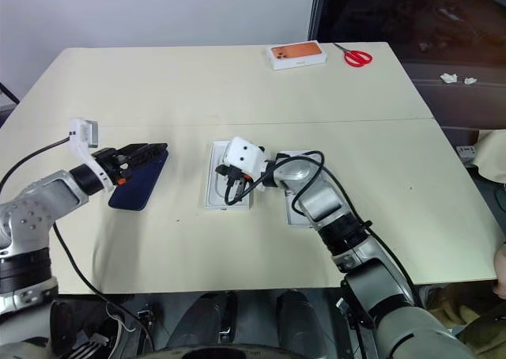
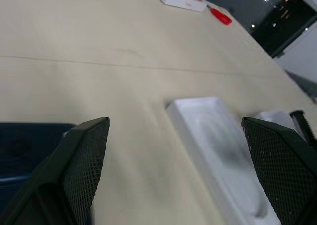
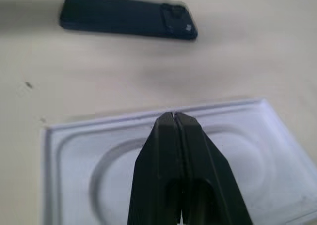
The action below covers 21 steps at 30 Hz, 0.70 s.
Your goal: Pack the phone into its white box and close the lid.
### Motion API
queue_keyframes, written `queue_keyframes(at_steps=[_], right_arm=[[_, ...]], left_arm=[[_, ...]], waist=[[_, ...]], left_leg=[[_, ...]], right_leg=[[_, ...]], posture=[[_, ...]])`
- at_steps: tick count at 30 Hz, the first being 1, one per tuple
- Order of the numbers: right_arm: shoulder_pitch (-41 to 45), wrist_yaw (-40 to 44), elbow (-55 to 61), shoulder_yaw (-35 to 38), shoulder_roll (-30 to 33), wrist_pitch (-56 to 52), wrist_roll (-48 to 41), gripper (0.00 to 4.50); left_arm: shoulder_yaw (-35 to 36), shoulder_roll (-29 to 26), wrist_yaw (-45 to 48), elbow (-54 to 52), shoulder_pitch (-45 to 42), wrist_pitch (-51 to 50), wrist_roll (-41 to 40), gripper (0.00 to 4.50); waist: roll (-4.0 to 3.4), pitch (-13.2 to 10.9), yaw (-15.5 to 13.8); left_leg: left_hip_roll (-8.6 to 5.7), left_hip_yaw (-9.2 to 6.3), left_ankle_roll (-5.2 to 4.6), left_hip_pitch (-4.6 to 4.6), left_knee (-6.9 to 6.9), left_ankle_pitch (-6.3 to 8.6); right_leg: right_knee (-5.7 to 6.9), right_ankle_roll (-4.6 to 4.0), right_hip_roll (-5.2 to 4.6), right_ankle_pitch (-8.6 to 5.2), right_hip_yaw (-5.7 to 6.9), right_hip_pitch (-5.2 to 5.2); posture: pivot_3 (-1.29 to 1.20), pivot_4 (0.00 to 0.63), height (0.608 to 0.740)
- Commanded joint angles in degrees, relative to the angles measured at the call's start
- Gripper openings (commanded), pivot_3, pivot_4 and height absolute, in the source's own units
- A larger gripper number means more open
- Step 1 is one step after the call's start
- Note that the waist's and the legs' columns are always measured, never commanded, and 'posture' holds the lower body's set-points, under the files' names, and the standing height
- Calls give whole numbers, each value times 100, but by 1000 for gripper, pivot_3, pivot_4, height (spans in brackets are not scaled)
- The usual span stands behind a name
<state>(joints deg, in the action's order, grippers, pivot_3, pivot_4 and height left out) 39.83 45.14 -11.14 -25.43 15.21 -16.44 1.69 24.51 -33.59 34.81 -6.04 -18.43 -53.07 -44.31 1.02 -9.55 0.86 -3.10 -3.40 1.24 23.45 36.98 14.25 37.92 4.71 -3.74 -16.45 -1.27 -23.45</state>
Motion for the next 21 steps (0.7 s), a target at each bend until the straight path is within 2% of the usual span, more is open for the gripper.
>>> queue_keyframes(at_steps=[1,6,11,17,21], right_arm=[[260,-183,-223,-293,-115,331,524,67],[342,-118,-543,-728,187,736,1304,67],[281,214,-415,-752,285,718,1397,67],[176,232,93,58,-344,65,469,67],[278,174,236,418,-456,-92,189,67]], left_arm=[[195,-266,282,-118,126,330,7,4500],[154,-308,192,-128,219,495,41,4500],[117,-262,132,-162,240,557,25,4500],[265,-361,72,99,219,506,-12,4500],[428,-613,186,458,219,260,-136,4500]], waist=[[0,0,-2],[0,0,0],[0,1,13],[-1,0,33],[-1,-1,28]], left_leg=[[0,0,-1,0,-1,0],[-1,-2,-6,0,1,4],[1,-5,-12,-1,0,7],[2,-6,-14,-1,-2,8],[3,-6,-23,-1,-4,13]], right_leg=[[0,0,0,0,1,0],[0,0,1,0,3,1],[1,0,3,0,4,2],[2,0,5,0,3,0],[4,0,6,0,4,-2]], posture=[[0,150,740],[0,150,740],[0,150,740],[0,150,740],[0,150,740]])
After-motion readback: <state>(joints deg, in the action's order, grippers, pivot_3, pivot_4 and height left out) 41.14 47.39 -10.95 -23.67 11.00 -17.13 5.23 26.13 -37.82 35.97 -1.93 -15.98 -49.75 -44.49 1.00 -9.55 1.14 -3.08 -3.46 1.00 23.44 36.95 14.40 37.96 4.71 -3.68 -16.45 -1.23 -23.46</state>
